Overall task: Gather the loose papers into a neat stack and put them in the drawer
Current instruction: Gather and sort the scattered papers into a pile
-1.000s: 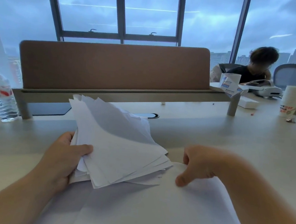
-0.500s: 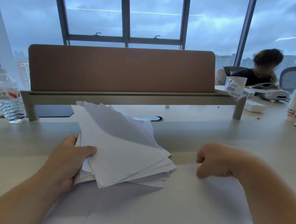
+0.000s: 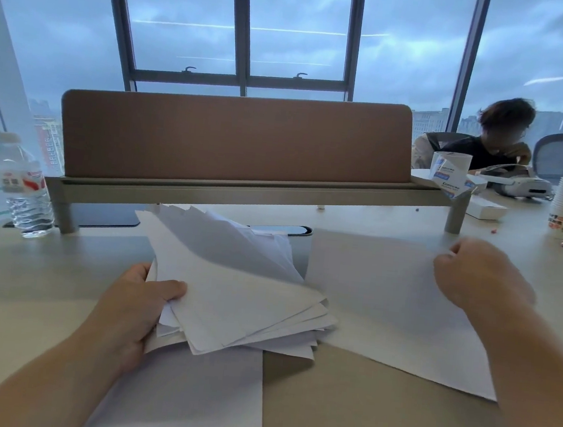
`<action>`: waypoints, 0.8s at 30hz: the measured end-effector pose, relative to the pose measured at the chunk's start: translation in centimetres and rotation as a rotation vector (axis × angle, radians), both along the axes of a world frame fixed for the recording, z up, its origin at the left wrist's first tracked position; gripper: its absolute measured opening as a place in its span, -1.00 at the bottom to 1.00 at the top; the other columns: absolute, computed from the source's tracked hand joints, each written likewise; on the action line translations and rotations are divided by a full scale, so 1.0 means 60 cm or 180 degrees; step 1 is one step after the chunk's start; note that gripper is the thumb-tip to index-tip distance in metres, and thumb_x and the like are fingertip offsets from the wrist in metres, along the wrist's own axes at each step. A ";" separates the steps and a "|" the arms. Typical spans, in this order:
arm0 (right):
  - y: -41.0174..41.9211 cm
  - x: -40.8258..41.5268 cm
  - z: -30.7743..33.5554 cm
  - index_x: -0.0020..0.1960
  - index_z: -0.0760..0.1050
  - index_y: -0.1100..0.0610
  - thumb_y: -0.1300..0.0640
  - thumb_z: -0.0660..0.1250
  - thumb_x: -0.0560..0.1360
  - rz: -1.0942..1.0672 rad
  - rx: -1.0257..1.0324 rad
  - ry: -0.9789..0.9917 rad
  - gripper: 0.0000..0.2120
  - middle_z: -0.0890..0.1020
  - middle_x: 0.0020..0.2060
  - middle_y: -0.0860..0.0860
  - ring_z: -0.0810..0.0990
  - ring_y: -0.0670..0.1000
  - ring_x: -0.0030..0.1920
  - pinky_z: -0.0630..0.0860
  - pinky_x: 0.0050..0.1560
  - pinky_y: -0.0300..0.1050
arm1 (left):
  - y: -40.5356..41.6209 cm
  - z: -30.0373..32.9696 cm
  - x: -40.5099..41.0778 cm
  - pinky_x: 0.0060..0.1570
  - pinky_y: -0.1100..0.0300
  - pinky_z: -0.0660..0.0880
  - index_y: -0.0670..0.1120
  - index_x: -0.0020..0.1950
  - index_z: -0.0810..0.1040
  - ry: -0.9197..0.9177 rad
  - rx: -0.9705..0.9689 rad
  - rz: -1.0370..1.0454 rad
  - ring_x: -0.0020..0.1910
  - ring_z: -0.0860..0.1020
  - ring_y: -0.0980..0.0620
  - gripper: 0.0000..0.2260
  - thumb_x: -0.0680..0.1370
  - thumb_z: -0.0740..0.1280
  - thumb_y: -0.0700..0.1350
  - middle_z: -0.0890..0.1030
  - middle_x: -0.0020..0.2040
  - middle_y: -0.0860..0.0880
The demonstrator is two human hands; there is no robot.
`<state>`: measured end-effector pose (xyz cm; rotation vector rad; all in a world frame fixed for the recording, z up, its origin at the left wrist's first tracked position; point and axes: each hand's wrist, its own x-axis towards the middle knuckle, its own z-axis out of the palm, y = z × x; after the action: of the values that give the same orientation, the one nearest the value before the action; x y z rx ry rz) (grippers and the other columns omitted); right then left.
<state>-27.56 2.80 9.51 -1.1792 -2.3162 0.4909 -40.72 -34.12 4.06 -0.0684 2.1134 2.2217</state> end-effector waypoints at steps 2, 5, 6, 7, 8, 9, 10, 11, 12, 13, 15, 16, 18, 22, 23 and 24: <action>0.000 0.007 0.005 0.16 0.53 0.08 0.04 0.17 0.57 -0.0104 0.0136 0.0337 -0.75 0.58 -0.07 0.12 0.54 0.21 -0.07 0.48 -0.03 0.06 | 0.000 0.000 -0.001 -0.29 0.07 0.59 -0.16 0.26 0.53 -0.0002 -0.0020 0.0004 -0.14 0.70 -0.20 -0.71 0.56 0.38 -0.36 0.72 0.04 -0.21; -0.013 0.014 0.013 0.17 0.54 0.10 0.07 0.19 0.60 -0.0202 0.0431 0.0830 -0.77 0.62 -0.05 0.15 0.48 0.20 -0.11 0.46 -0.04 0.07 | 0.001 -0.001 -0.001 -0.26 0.05 0.59 -0.16 0.26 0.54 0.0009 -0.0051 0.0007 -0.10 0.70 -0.22 -0.70 0.56 0.39 -0.35 0.71 0.07 -0.22; -0.021 0.015 0.017 0.17 0.54 0.10 0.08 0.21 0.60 -0.0191 0.0565 0.0998 -0.78 0.64 -0.03 0.16 0.47 0.19 -0.11 0.44 -0.05 0.07 | 0.002 -0.001 -0.001 -0.25 0.04 0.59 -0.16 0.26 0.54 0.0013 -0.0056 0.0005 -0.10 0.70 -0.23 -0.71 0.56 0.39 -0.35 0.71 0.07 -0.23; -0.032 0.015 0.022 0.16 0.54 0.09 0.09 0.22 0.60 -0.0158 0.0719 0.1146 -0.80 0.65 -0.01 0.16 0.46 0.18 -0.11 0.42 -0.07 0.05 | 0.002 -0.001 -0.001 -0.25 0.03 0.59 -0.16 0.25 0.54 0.0014 -0.0061 0.0009 -0.11 0.69 -0.23 -0.71 0.56 0.39 -0.36 0.71 0.06 -0.23; -0.042 0.016 0.026 0.16 0.54 0.08 0.11 0.24 0.58 -0.0120 0.0873 0.1274 -0.80 0.65 0.01 0.15 0.47 0.18 -0.11 0.40 -0.08 0.04 | 0.003 0.000 0.001 -0.26 0.04 0.60 -0.16 0.24 0.53 0.0015 -0.0071 0.0011 -0.13 0.69 -0.22 -0.72 0.56 0.39 -0.36 0.71 0.05 -0.23; -0.051 0.017 0.031 0.17 0.55 0.07 0.13 0.26 0.56 -0.0085 0.1014 0.1399 -0.79 0.65 0.04 0.13 0.50 0.20 -0.08 0.38 -0.08 0.02 | 0.004 0.000 0.002 -0.26 0.03 0.60 -0.16 0.23 0.53 0.0017 -0.0075 0.0014 -0.14 0.69 -0.22 -0.73 0.56 0.38 -0.36 0.71 0.04 -0.23; -0.058 0.019 0.037 0.18 0.56 0.07 0.14 0.28 0.54 -0.0047 0.1142 0.1538 -0.77 0.64 0.08 0.11 0.54 0.23 -0.04 0.37 -0.08 0.02 | 0.003 0.000 0.002 -0.25 0.02 0.61 -0.16 0.22 0.53 0.0016 -0.0087 0.0018 -0.13 0.69 -0.22 -0.73 0.56 0.38 -0.36 0.71 0.04 -0.23; -0.062 0.022 0.043 0.18 0.57 0.07 0.15 0.29 0.52 -0.0016 0.1264 0.1701 -0.75 0.63 0.11 0.10 0.57 0.25 0.01 0.39 -0.08 0.03 | 0.004 0.000 0.003 -0.22 0.00 0.62 -0.15 0.22 0.53 0.0014 -0.0092 0.0018 -0.12 0.69 -0.23 -0.73 0.56 0.38 -0.36 0.71 0.04 -0.23; -0.062 0.025 0.047 0.18 0.57 0.07 0.16 0.28 0.51 0.0006 0.1360 0.1874 -0.74 0.63 0.11 0.10 0.58 0.27 0.03 0.42 -0.06 0.05 | 0.004 0.000 0.004 -0.19 -0.02 0.63 -0.14 0.21 0.54 0.0009 -0.0096 0.0016 -0.11 0.70 -0.24 -0.74 0.56 0.38 -0.36 0.71 0.04 -0.23; -0.063 0.029 0.052 0.18 0.57 0.09 0.15 0.27 0.50 0.0026 0.1427 0.2058 -0.73 0.62 0.10 0.11 0.58 0.27 0.02 0.48 -0.05 0.08 | 0.004 0.001 0.005 -0.16 -0.05 0.64 -0.13 0.20 0.54 0.0007 -0.0095 0.0009 -0.09 0.70 -0.24 -0.74 0.56 0.39 -0.36 0.71 0.04 -0.22; -0.062 0.033 0.056 0.14 0.57 0.10 0.13 0.23 0.50 0.0097 0.1533 0.2425 -0.74 0.61 0.07 0.13 0.57 0.24 -0.02 0.55 -0.04 0.18 | 0.006 0.002 0.005 -0.14 -0.09 0.65 -0.12 0.18 0.54 0.0007 -0.0108 -0.0012 -0.07 0.70 -0.26 -0.75 0.55 0.39 -0.35 0.72 0.04 -0.22; -0.068 0.030 0.055 0.12 0.57 0.10 0.14 0.22 0.50 0.0191 0.1584 0.2547 -0.75 0.61 0.06 0.13 0.56 0.22 -0.04 0.54 -0.06 0.18 | 0.005 0.002 0.005 -0.13 -0.11 0.66 -0.12 0.18 0.54 0.0012 -0.0120 -0.0013 -0.07 0.71 -0.26 -0.75 0.55 0.40 -0.35 0.72 0.04 -0.22; -0.093 0.017 0.043 0.08 0.57 0.12 0.19 0.27 0.51 0.0536 0.1696 0.2541 -0.82 0.59 0.01 0.12 0.55 0.18 -0.07 0.46 -0.12 0.05 | 0.006 0.002 0.006 -0.11 -0.16 0.68 -0.11 0.18 0.54 0.0008 -0.0141 -0.0025 -0.06 0.71 -0.28 -0.74 0.54 0.40 -0.35 0.72 0.04 -0.22; -0.172 -0.022 -0.005 -0.01 0.64 0.04 0.23 0.35 0.44 0.1575 0.1972 0.2036 -0.81 0.63 -0.08 0.00 0.59 0.15 -0.08 0.48 -0.22 -0.04 | 0.008 0.002 0.014 -0.33 -0.04 0.65 -0.11 0.17 0.55 -0.0024 -0.0186 -0.0120 -0.11 0.71 -0.27 -0.74 0.54 0.40 -0.36 0.72 0.02 -0.23; -0.190 -0.031 -0.018 -0.04 0.67 0.02 0.21 0.36 0.42 0.1815 0.2044 0.1867 -0.81 0.64 -0.10 -0.02 0.61 0.13 -0.10 0.52 -0.25 -0.05 | 0.009 0.003 0.015 -0.31 -0.04 0.65 -0.11 0.17 0.55 -0.0008 -0.0205 -0.0131 -0.11 0.71 -0.27 -0.74 0.54 0.41 -0.35 0.73 0.01 -0.23; -0.204 -0.039 -0.031 -0.06 0.69 0.01 0.20 0.38 0.40 0.2041 0.2127 0.1695 -0.81 0.65 -0.12 -0.04 0.62 0.12 -0.13 0.54 -0.28 -0.06 | 0.010 0.003 0.016 -0.26 -0.07 0.66 -0.11 0.17 0.56 0.0005 -0.0224 -0.0134 -0.10 0.72 -0.27 -0.75 0.54 0.41 -0.35 0.73 0.01 -0.23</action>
<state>-29.89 -9.44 7.64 0.0273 -2.0654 0.1668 -39.75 -33.52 4.24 -0.0260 2.1728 2.1253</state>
